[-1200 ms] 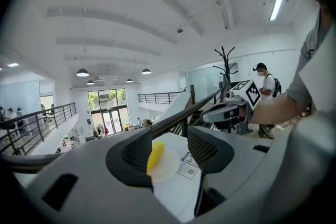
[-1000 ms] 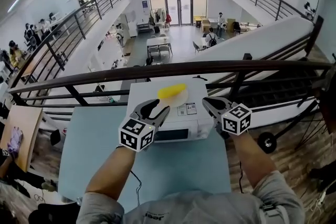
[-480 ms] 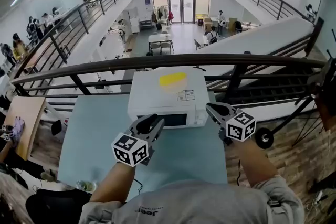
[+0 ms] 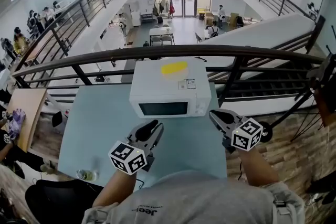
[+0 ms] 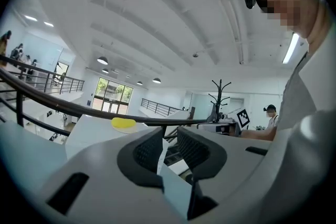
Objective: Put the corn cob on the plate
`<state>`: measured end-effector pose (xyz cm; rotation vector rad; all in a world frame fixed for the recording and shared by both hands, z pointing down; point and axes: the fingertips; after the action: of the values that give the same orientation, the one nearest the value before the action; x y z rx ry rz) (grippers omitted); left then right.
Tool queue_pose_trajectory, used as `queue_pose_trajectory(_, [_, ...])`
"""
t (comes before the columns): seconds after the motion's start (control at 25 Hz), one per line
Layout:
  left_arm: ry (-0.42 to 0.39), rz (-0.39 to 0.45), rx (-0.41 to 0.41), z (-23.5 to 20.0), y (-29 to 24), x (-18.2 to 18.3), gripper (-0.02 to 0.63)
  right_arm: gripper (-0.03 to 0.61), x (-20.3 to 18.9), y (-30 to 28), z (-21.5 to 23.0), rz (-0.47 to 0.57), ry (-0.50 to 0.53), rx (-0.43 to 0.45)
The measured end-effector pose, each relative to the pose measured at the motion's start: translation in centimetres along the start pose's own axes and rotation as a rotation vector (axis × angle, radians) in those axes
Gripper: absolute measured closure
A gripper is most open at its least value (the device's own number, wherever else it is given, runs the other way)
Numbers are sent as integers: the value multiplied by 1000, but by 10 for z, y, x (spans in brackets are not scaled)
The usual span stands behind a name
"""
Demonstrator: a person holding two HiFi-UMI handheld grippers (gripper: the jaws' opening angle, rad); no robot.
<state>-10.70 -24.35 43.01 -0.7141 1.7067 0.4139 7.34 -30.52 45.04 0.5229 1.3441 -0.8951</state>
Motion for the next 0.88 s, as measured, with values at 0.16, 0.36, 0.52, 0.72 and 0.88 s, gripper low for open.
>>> queue_pose_trajectory(0.16, [34, -4, 1, 9, 11, -11, 518, 569, -7, 7, -16, -2, -9, 17])
queue_pose_trajectory(0.36, [47, -4, 8, 19, 23, -22, 525, 569, -12, 15, -28, 2, -3, 35])
queue_pose_trajectory(0.52, [44, -4, 7, 23, 27, -23, 528, 569, -8, 18, -35, 23, -1, 50])
queue_pose_trajectory(0.72, [41, -3, -4, 27, 25, -23, 528, 569, -12, 24, -33, 21, -17, 38])
queue_pose_trajectory(0.88, [40, 2, -12, 31, 24, -20, 528, 570, -11, 27, -33, 27, -16, 34])
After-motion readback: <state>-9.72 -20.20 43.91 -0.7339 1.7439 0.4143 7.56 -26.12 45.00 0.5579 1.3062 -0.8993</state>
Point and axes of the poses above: the fingertips, and each gripper's own axes: y backward along the fingers, z to its right, x out of its top, and after that the axes turned 3 degrees about -x, right-handed
